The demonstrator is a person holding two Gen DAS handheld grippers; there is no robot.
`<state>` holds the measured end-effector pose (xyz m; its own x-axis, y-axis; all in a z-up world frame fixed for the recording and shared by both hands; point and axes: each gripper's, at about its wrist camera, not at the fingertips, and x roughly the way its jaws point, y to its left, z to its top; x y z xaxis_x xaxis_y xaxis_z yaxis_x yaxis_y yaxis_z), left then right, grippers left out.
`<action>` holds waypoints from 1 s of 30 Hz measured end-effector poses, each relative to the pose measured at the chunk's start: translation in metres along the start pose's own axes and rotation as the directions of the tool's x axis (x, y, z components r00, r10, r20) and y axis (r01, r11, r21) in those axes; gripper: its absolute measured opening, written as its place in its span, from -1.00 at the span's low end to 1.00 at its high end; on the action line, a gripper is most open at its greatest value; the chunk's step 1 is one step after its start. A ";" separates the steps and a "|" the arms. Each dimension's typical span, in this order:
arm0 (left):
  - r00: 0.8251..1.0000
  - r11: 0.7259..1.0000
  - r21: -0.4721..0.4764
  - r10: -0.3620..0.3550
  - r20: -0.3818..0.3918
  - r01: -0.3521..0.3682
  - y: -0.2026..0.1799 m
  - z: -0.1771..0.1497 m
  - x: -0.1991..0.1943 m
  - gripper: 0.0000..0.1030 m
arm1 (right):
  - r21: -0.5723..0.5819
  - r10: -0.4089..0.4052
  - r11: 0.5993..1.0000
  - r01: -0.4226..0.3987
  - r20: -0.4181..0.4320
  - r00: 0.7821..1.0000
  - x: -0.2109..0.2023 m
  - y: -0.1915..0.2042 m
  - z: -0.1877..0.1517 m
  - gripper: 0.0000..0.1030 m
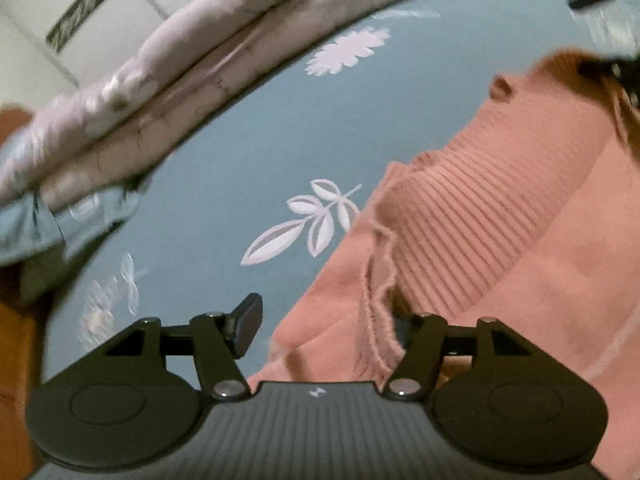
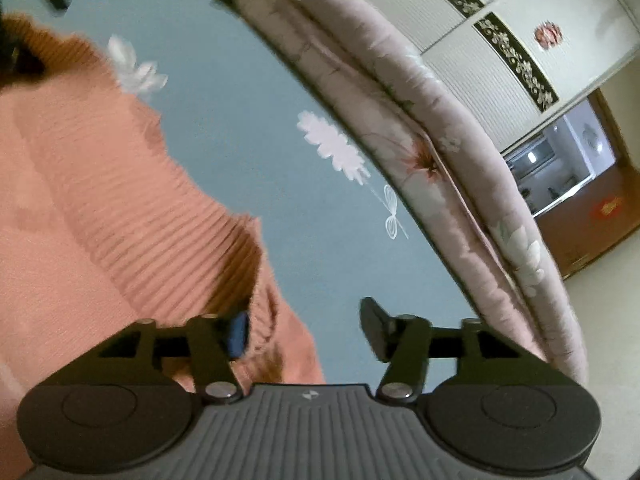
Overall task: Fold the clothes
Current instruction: 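Open both grippers to lay the hem near the collar, then lift both open grippers away from the folded sweater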
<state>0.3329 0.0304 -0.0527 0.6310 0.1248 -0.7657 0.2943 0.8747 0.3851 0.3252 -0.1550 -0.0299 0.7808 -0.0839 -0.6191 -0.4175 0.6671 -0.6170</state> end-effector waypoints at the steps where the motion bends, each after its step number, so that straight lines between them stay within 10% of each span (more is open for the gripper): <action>1: 1.000 0.999 -0.041 -0.025 -0.002 0.025 0.007 -0.001 -0.001 0.29 | 0.037 0.023 0.999 -0.023 -0.001 1.000 -0.001 -0.010 0.001 0.40; 11: 0.951 0.864 -0.402 -0.301 0.071 0.304 0.066 -0.027 -0.003 0.34 | 0.462 0.342 0.816 -0.349 0.102 0.934 -0.016 -0.087 -0.029 0.60; 18: 0.835 0.457 -0.716 -0.434 0.339 0.528 0.114 -0.074 -0.011 0.41 | 0.684 0.377 0.597 -0.420 0.223 0.899 -0.045 -0.095 -0.091 0.60; 21: 0.822 0.451 -0.692 -0.389 0.416 0.563 0.110 -0.101 -0.048 0.48 | 0.722 0.333 0.563 -0.403 0.248 0.910 -0.080 -0.082 -0.129 0.60; 27: 0.831 0.596 -0.580 -0.380 0.407 0.556 0.055 -0.142 -0.118 0.62 | 0.783 0.271 0.527 -0.330 0.213 0.939 -0.143 -0.048 -0.187 0.60; 30: 0.822 0.625 -0.535 -0.398 0.407 0.568 0.023 -0.150 -0.129 0.62 | 0.806 0.233 0.506 -0.307 0.215 0.949 -0.159 -0.028 -0.199 0.60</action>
<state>0.1508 0.1048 -0.0224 0.6936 -0.4363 -0.5732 0.1582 0.8685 -0.4697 0.1199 -0.3079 -0.0106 0.7435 0.2346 -0.6263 -0.0761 0.9600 0.2693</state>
